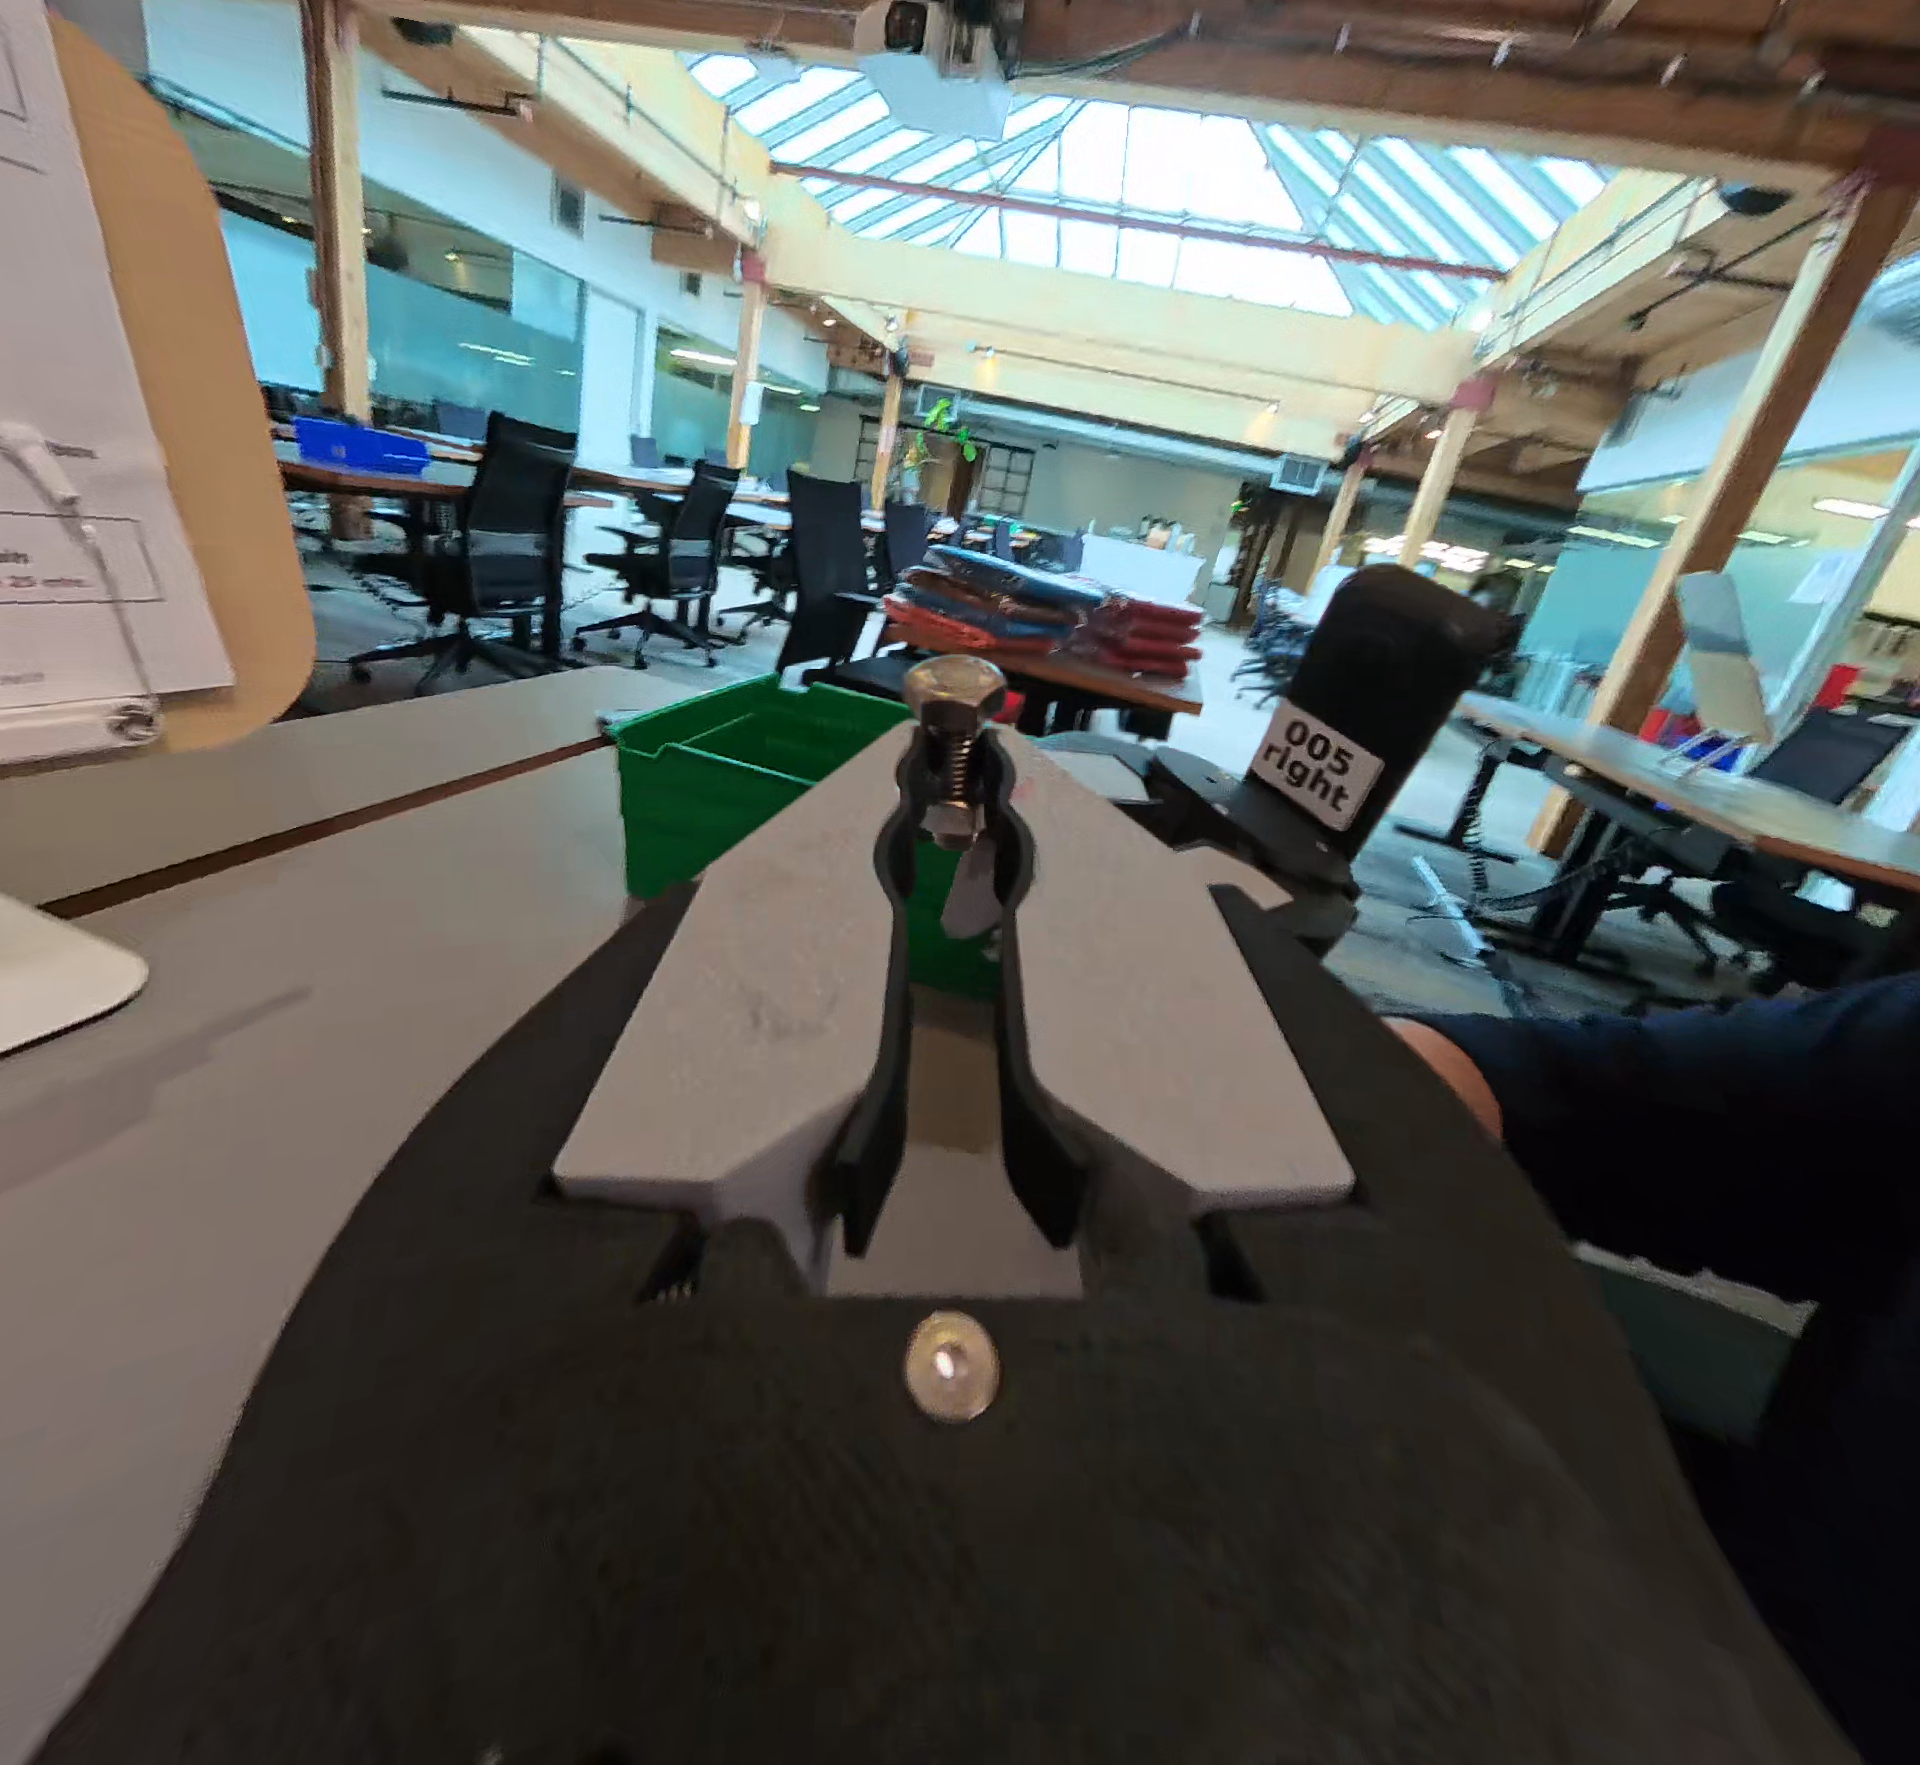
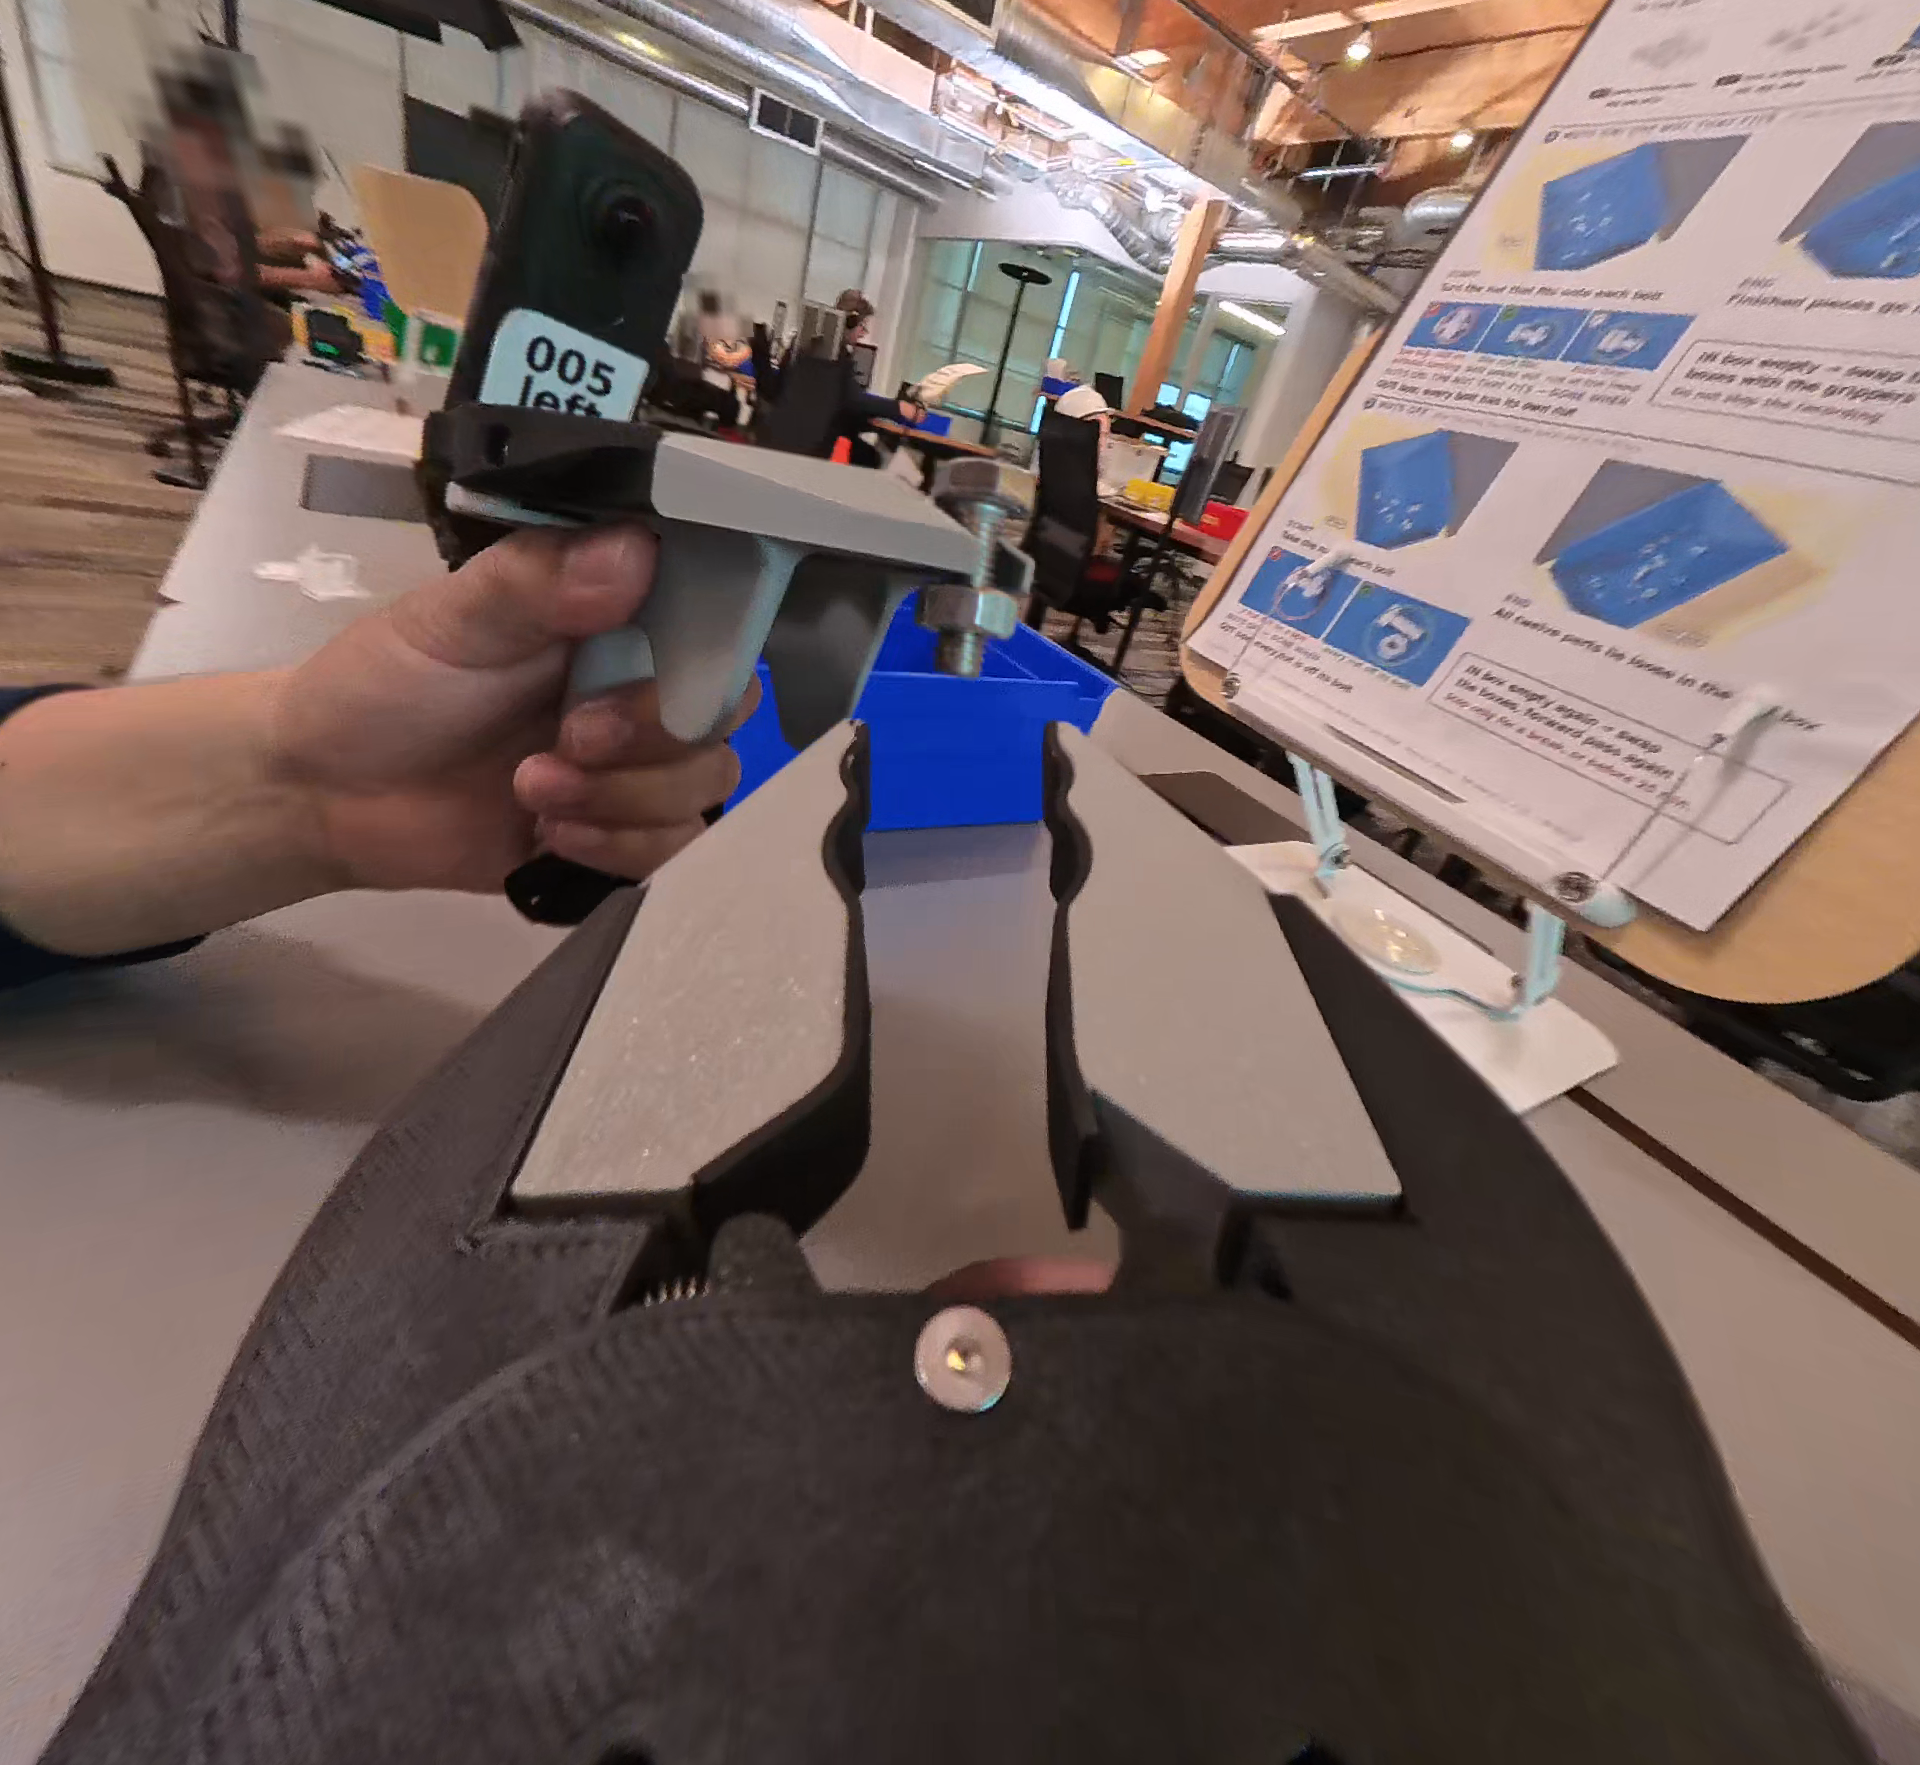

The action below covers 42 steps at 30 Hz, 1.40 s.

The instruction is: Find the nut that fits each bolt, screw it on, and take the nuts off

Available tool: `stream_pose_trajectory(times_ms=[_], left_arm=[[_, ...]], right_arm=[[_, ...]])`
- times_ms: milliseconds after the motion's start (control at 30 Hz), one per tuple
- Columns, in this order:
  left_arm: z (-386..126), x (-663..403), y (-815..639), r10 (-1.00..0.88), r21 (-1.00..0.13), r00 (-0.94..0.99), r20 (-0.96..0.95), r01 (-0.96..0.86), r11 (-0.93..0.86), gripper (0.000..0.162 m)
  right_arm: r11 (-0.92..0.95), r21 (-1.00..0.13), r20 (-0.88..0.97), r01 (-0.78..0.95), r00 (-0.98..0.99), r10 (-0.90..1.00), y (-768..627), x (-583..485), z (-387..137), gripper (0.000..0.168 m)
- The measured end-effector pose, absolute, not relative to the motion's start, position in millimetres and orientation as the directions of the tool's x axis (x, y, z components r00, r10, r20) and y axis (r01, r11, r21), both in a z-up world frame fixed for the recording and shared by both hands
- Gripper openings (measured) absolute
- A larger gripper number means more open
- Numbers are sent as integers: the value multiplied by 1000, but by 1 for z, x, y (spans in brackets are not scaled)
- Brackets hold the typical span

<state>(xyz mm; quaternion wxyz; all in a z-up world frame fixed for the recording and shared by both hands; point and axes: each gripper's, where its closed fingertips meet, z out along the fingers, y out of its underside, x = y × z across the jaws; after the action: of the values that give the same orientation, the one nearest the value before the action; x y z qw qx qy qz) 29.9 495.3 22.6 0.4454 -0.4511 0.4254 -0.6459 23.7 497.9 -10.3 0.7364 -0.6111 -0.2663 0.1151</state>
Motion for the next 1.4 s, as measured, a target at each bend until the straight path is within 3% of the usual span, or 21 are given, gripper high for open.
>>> stream_pose_trajectory(times_ms=[133,167,333,667,800,867,900,1000,1233,1333,1400], left_arm=[[9,43,484,-927,-938,-281,250,169,-304,7],[6,45,483,-919,-936,-289,268,145,-319,7],[3,39,483,-951,-968,-266,159,149,-203,7],[-24,34,507,-993,-998,-101,63,18,-65,11],[-25,31,522,-983,-986,-87,161,28,-164,35],[-34,32,534,-976,-977,-40,214,-6,-214,56],[-38,32,539,-972,-972,-23,235,-19,-235,58],[-46,32,549,-963,-962,8,269,-45,-269,55],[-60,32,558,-966,-962,55,252,-96,-256,52],[-72,34,564,-974,-968,112,195,-138,-210,42],[-79,34,575,-973,-975,196,121,-162,-154,40]], right_arm=[[210,-955,280,211,874,397,507,32,-14,28],[236,-948,296,214,867,402,503,30,-12,21],[253,-905,415,342,841,346,502,25,-16,16],[43,-962,254,271,820,513,520,30,-53,15],[-53,-985,109,167,821,560,526,34,-63,15],[-215,-971,-56,110,764,643,524,27,-83,16],[-309,-946,-140,99,735,663,523,23,-95,17],[-402,-906,-190,135,718,670,521,23,-116,0],[-429,-872,-113,235,757,644,524,27,-136,0],[-404,-884,-185,234,619,763,500,-7,-127,6],[-379,-892,-218,247,500,838,472,-37,-115,30]])
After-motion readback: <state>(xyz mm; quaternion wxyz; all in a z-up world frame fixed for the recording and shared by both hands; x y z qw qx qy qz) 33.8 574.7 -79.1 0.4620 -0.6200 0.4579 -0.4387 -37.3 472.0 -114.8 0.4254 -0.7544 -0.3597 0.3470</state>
